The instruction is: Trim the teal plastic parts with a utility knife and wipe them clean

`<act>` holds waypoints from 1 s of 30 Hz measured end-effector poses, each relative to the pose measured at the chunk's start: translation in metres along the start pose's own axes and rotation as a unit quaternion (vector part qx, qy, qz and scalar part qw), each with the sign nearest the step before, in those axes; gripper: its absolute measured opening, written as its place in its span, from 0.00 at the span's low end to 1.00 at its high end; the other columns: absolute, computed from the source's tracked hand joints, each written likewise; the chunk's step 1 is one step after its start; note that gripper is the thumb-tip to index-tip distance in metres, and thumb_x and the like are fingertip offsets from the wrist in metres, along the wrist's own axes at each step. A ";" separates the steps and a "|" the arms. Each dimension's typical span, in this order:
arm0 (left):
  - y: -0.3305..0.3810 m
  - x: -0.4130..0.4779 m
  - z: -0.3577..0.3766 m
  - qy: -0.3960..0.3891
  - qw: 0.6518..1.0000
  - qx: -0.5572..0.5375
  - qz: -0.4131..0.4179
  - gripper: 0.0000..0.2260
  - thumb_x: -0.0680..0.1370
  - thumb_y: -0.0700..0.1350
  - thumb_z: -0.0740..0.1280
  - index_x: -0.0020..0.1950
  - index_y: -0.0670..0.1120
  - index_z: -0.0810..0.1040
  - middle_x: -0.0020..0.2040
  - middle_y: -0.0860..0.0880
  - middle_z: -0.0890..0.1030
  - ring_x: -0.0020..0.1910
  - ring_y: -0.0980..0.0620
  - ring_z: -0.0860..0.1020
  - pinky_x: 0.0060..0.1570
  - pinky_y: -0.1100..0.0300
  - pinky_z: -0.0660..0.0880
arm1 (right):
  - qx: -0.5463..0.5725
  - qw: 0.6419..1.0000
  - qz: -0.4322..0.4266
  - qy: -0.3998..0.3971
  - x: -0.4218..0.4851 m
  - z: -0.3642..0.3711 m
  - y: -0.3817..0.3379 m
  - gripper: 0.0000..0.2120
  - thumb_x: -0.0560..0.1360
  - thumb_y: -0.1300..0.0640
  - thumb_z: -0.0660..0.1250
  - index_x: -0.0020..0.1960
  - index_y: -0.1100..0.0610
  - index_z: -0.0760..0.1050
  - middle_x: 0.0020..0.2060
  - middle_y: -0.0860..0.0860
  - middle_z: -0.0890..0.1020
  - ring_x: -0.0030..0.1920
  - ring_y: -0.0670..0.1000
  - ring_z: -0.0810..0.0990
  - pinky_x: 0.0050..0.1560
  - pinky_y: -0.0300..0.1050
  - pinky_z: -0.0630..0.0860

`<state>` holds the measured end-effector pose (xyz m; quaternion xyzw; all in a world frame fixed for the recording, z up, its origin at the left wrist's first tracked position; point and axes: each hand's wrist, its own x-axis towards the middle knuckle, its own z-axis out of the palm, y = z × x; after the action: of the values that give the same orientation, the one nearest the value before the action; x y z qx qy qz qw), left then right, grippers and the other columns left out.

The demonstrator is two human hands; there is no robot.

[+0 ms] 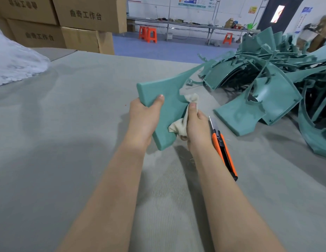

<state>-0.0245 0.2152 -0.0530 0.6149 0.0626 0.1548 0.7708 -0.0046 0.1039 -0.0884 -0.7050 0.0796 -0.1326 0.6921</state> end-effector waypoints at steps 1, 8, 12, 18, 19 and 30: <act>0.000 0.001 -0.001 0.011 1.000 0.001 0.002 0.06 0.77 0.39 0.68 0.42 0.47 0.79 0.41 0.50 0.83 0.41 0.51 0.83 0.46 0.55 0.80 | -0.009 1.000 -0.014 -0.012 -0.001 0.000 -0.001 0.13 0.83 0.51 0.56 0.41 0.52 0.71 0.34 0.49 0.74 0.33 0.48 0.72 0.31 0.39 0.68; 0.003 -0.001 -0.003 -0.016 1.000 0.007 -0.017 0.06 0.77 0.39 0.69 0.41 0.47 0.80 0.40 0.50 0.84 0.42 0.52 0.83 0.47 0.55 0.80 | -0.111 0.991 -0.066 0.046 0.004 -0.003 -0.001 0.19 0.83 0.49 0.54 0.36 0.55 0.68 0.32 0.50 0.73 0.36 0.52 0.72 0.39 0.46 0.69; 0.006 -0.001 -0.006 -0.005 1.000 0.028 -0.011 0.06 0.77 0.40 0.69 0.40 0.47 0.79 0.42 0.50 0.84 0.43 0.50 0.83 0.49 0.52 0.80 | -0.008 0.996 -0.012 0.089 0.004 -0.008 -0.006 0.17 0.84 0.48 0.52 0.40 0.50 0.71 0.37 0.48 0.76 0.44 0.52 0.76 0.47 0.46 0.71; 0.010 -0.005 -0.008 -0.029 0.993 0.114 0.015 0.08 0.76 0.42 0.69 0.37 0.49 0.78 0.38 0.51 0.83 0.44 0.49 0.83 0.48 0.52 0.79 | -0.184 0.969 -0.160 -0.045 0.000 -0.002 -0.010 0.12 0.83 0.51 0.55 0.58 0.56 0.72 0.51 0.51 0.79 0.53 0.54 0.76 0.42 0.38 0.61; 0.011 -0.005 -0.009 -0.037 0.990 0.130 0.025 0.09 0.76 0.42 0.69 0.36 0.49 0.79 0.37 0.53 0.83 0.42 0.50 0.83 0.45 0.55 0.79 | -0.231 0.956 -0.175 -0.052 -0.001 0.001 -0.008 0.12 0.83 0.52 0.56 0.59 0.57 0.71 0.53 0.54 0.80 0.53 0.55 0.76 0.40 0.40 0.60; 0.018 -0.012 -0.003 -0.090 0.969 0.226 0.039 0.06 0.76 0.44 0.68 0.40 0.45 0.81 0.43 0.46 0.85 0.46 0.44 0.83 0.51 0.47 0.79 | -0.196 0.975 -0.104 0.018 0.004 -0.004 -0.002 0.21 0.84 0.50 0.54 0.32 0.51 0.65 0.30 0.47 0.70 0.34 0.50 0.68 0.35 0.45 0.59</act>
<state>-0.0398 0.2178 -0.0375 0.7864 0.0023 0.1106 0.6078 -0.0020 0.0984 -0.0857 -0.8288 0.0428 -0.1989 0.5213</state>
